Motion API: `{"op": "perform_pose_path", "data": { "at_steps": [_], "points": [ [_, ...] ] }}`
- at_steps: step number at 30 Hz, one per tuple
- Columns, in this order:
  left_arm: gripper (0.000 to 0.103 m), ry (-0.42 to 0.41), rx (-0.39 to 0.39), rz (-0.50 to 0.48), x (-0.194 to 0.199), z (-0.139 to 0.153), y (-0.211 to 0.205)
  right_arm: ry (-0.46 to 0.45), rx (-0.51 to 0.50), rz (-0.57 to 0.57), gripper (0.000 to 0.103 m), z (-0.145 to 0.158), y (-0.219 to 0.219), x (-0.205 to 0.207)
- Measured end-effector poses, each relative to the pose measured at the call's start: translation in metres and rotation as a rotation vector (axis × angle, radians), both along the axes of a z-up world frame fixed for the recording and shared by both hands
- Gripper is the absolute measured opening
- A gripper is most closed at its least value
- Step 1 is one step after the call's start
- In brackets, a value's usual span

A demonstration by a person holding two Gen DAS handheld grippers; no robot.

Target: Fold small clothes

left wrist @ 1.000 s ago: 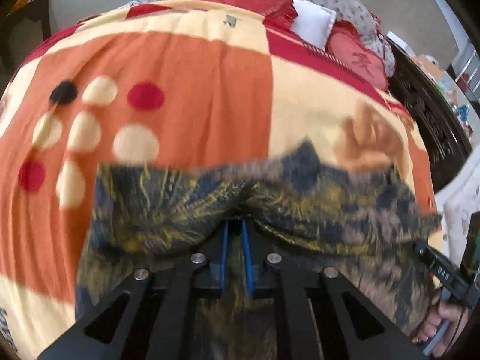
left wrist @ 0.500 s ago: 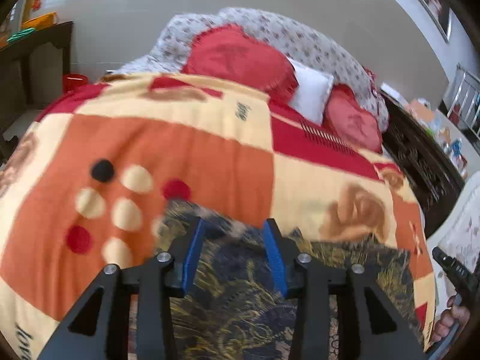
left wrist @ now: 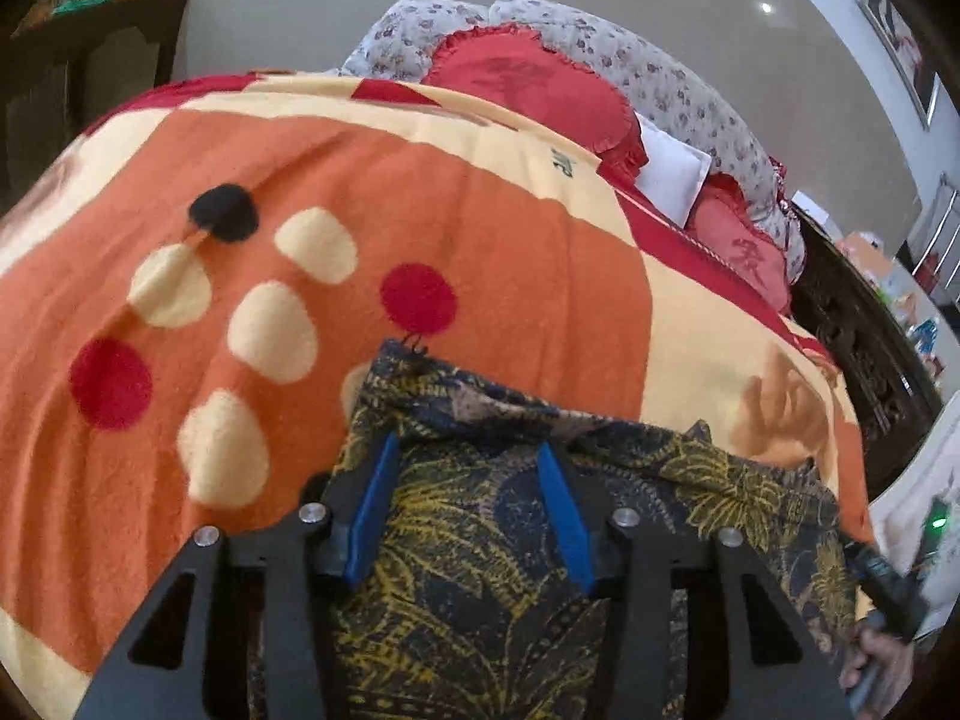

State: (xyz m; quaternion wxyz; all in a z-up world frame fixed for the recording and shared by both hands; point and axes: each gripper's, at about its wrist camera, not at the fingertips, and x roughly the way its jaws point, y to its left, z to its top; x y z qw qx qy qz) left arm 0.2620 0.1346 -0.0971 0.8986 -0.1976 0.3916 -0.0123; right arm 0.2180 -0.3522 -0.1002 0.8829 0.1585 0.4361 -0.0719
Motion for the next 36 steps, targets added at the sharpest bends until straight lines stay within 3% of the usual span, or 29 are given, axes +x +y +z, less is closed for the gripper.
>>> {"op": "perform_pose_path", "data": {
  "at_steps": [1, 4, 8, 9, 10, 11, 14, 17, 19, 21, 22, 24, 26, 31, 34, 36],
  "points": [
    [0.052, 0.004, 0.006, 0.001, 0.003, 0.000, -0.001, 0.032, -0.051, -0.019, 0.058, -0.006, -0.005, 0.003],
    [0.053, 0.015, 0.043, -0.004, 0.008, 0.000, -0.007, 0.037, -0.025, -0.027, 0.058, -0.009, -0.010, 0.003],
    [0.071, 0.028, 0.074, -0.053, 0.011, 0.002, -0.017, 0.055, -0.072, -0.019, 0.058, -0.003, -0.005, 0.004],
    [0.071, 0.049, 0.104, -0.071, 0.012, 0.005, -0.020, 0.060, -0.078, -0.011, 0.056, 0.004, -0.004, 0.003],
    [0.069, 0.074, 0.147, -0.085, 0.012, 0.010, -0.024, 0.062, -0.109, -0.010, 0.043, 0.016, -0.002, 0.001],
    [0.061, 0.083, 0.191, -0.080, 0.007, 0.022, -0.028, 0.048, -0.136, -0.010, 0.038, 0.033, 0.000, -0.006],
    [0.061, -0.036, 0.172, -0.141, -0.034, 0.056, -0.050, -0.099, -0.154, 0.068, 0.037, 0.085, 0.017, -0.044],
    [0.061, -0.063, 0.184, -0.316, -0.084, 0.061, -0.104, -0.206, -0.212, 0.227, 0.036, 0.112, 0.064, -0.092],
    [0.060, -0.052, 0.199, -0.382, -0.102, 0.049, -0.131, -0.177, -0.167, 0.331, 0.023, 0.104, 0.093, -0.103],
    [0.059, 0.004, 0.222, -0.389, -0.106, 0.024, -0.146, -0.119, -0.160, 0.355, 0.013, 0.085, 0.113, -0.108],
    [0.059, 0.032, 0.215, -0.376, -0.106, 0.011, -0.146, -0.063, -0.171, 0.345, 0.013, 0.070, 0.119, -0.103],
    [0.059, -0.014, 0.190, -0.367, -0.109, 0.002, -0.141, 0.081, -0.146, 0.320, 0.009, 0.033, 0.115, -0.096],
    [0.059, -0.011, 0.187, -0.359, -0.108, 0.001, -0.141, 0.004, -0.142, 0.344, 0.008, 0.022, 0.109, -0.099],
    [0.060, -0.012, 0.192, -0.358, -0.109, 0.001, -0.141, -0.007, -0.173, 0.324, 0.008, 0.017, 0.111, -0.096],
    [0.060, -0.018, 0.174, -0.358, -0.111, 0.002, -0.140, -0.016, -0.134, 0.323, 0.008, 0.016, 0.105, -0.094],
    [0.060, -0.026, 0.173, -0.349, -0.117, 0.006, -0.136, -0.001, -0.158, 0.314, 0.008, 0.027, 0.109, -0.101]
  ]
}}
